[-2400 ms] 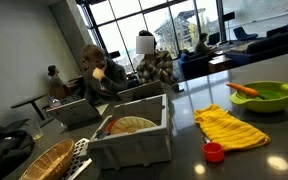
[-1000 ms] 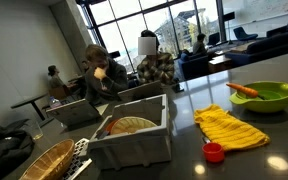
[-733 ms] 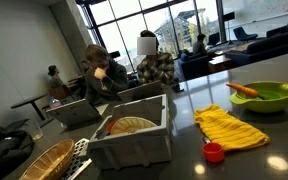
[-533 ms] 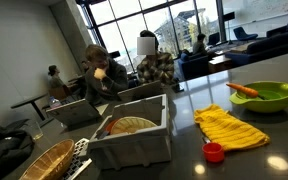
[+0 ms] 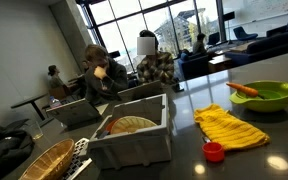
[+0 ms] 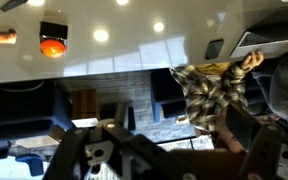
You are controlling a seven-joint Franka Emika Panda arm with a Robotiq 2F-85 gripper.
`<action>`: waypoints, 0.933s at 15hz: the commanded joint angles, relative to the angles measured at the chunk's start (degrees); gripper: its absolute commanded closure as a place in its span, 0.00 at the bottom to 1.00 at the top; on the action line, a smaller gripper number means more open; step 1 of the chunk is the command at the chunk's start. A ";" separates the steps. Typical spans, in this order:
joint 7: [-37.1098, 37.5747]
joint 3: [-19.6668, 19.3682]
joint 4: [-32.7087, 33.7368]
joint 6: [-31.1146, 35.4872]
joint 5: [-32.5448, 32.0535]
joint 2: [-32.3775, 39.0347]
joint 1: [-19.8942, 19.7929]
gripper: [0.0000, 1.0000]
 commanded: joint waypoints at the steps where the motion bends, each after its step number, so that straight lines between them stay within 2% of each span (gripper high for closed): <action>1: 2.27 7.17 0.56 0.15 -3.27 -1.16 1.50 0.00; 5: 4.25 12.17 -0.26 0.52 -6.89 -1.21 1.61 0.00; 6: 4.24 11.27 0.35 0.07 -6.31 -0.75 2.45 0.00; 14: 4.67 11.97 0.01 0.05 -7.25 -0.64 2.43 0.00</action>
